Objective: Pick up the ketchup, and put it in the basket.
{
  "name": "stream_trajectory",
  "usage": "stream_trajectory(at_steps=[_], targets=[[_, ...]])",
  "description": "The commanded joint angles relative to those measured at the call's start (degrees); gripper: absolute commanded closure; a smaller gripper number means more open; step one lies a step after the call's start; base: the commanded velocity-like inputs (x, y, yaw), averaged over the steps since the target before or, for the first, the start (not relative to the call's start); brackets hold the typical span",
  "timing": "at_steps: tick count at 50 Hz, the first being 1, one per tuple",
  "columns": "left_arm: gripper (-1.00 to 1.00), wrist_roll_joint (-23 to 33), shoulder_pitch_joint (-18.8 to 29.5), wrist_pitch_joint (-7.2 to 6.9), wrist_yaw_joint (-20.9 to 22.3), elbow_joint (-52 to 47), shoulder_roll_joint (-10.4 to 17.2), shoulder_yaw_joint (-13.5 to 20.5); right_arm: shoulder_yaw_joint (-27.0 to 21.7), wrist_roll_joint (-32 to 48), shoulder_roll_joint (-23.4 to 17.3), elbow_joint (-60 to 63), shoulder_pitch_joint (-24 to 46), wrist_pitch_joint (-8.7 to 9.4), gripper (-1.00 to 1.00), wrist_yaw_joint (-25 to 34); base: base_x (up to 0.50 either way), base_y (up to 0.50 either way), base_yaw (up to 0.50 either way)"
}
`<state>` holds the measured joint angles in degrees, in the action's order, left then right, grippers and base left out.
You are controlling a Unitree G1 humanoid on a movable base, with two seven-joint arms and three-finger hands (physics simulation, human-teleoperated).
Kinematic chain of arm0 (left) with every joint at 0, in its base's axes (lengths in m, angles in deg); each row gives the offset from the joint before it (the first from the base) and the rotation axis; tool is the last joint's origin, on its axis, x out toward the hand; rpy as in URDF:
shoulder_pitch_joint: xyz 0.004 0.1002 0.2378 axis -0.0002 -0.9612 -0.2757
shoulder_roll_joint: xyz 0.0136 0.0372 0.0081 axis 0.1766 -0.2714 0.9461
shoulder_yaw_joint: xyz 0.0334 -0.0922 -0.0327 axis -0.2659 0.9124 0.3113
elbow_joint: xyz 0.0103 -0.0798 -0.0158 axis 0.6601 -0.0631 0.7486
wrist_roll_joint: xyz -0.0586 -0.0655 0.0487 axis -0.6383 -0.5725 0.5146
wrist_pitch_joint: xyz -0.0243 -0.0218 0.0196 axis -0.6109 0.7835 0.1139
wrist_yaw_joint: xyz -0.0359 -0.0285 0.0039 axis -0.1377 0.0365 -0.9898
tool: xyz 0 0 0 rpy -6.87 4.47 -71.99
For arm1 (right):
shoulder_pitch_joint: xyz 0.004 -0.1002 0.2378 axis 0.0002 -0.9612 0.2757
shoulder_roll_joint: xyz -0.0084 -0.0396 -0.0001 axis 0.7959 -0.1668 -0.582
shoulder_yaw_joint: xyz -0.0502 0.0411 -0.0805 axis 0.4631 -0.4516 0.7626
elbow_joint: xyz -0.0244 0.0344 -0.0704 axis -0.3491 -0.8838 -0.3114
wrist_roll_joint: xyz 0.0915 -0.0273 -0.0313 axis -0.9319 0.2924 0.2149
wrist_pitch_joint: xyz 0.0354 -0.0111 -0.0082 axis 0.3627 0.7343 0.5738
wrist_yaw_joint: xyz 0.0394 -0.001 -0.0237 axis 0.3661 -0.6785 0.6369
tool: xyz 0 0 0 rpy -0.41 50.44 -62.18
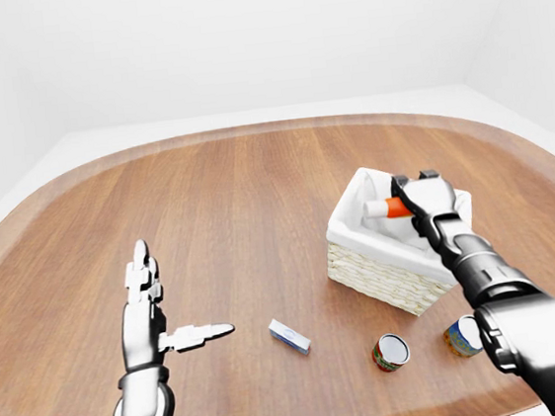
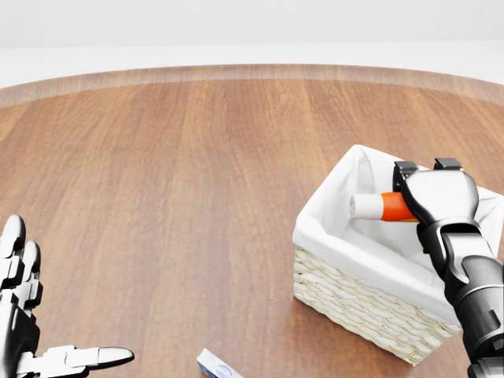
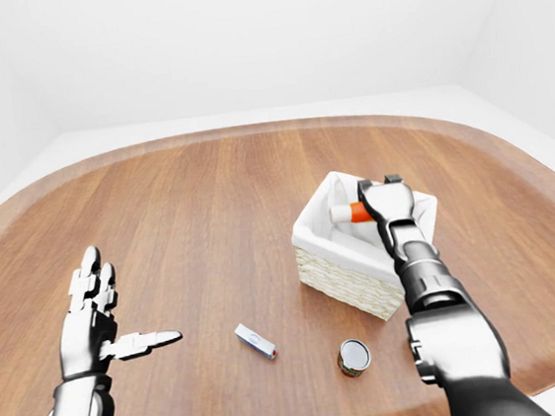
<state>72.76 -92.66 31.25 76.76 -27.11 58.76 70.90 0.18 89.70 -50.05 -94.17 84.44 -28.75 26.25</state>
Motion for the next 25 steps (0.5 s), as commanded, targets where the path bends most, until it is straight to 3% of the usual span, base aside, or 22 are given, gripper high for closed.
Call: stream_trajectory(at_steps=[1, 21, 22, 23, 24, 25], targets=[[-1.00, 0.07, 0.11, 0.00, -0.06, 0.38, 0.04, -0.04, -0.31, -0.96, 0.12, -1.91, 0.53, 0.00, 1.00, -2.67, 0.00, 0.00, 0.00], [-1.00, 0.06, -0.06, 0.00, 0.00, 0.08, 0.04, 0.00, -0.30, -1.72, 0.20, -2.25, 0.66, 0.00, 1.00, -3.15, 0.00, 0.00, 0.00], [-1.00, 0.07, -0.04, 0.00, 0.01, 0.21, 0.04, 0.01, -0.36, -1.85, 0.21, -2.23, 0.68, 0.00, 0.41, -3.43, 0.00, 0.00, 0.00], [-1.00, 0.06, -0.05, 0.00, 0.02, 0.26, 0.04, 0.01, -0.39, -1.95, 0.24, -2.32, 0.73, 0.00, -0.73, -3.46, 0.00, 0.00, 0.00], [-1.00, 0.11, 0.00, 0.00, -0.01, 0.45, 0.04, 0.00, -0.45, -2.11, 0.25, -2.34, 0.83, 0.00, -1.00, -3.64, 0.00, 0.00, 0.00], [-1.00, 0.15, 0.03, 0.00, -0.03, 0.56, 0.06, -0.01, -0.46, -2.20, 0.23, -2.36, 0.88, 0.00, -1.00, -3.72, 0.00, 0.00, 0.00]])
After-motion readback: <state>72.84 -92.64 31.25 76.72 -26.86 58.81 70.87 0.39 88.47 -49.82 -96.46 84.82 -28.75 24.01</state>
